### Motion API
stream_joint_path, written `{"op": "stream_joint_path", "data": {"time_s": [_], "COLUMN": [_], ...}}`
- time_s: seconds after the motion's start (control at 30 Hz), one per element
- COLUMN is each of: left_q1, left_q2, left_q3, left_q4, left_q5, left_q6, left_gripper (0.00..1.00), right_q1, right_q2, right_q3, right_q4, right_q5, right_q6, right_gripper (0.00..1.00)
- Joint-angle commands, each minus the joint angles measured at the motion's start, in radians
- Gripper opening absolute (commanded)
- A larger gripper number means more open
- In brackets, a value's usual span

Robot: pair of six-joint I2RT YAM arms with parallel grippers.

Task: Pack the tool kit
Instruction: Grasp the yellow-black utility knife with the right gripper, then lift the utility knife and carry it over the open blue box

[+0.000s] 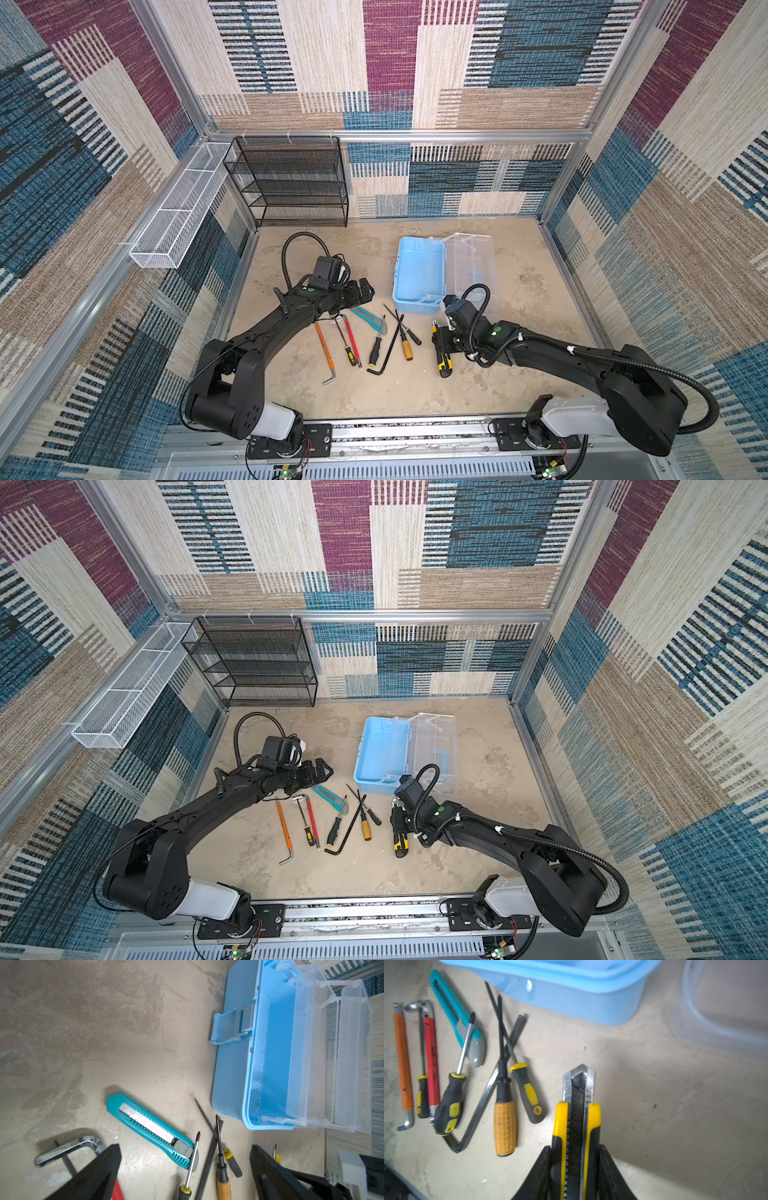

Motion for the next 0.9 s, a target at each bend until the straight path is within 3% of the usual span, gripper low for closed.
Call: {"op": "stream_joint_path", "data": {"time_s": [0.0,0.17,0.47,0.87], "left_q1": [0.003,0.002,0.002,0.002], "left_q2": [-0.006,-0.009,-0.027,-0.002], "left_q3": [-0.004,0.002,0.001,0.016], "left_q4": [0.042,0.035,0.028,0.045], "left_q5": [-0.009,-0.014,-0.024,0.016], "left_q6": [-0.024,-0.016,-0.005,-0.013], "left_gripper": [1.00,1.00,0.99,0.97], "right_q1": [0.002,0.001,-0.006,-0.183], "right_q2": [-0.046,-0.092,-0.091,0.021], "right_q3": [-0.015,-0.020,0.052,0.315], "right_q4": [0.116,0.157,0.130,-0.056], "right_q5": [-0.097,-0.165,-0.179,-0.136], "right_q6": [-0.043,-0.057,-0.070,-0.112], "right_gripper": [0.23,0.22,0.23,0.24]}}
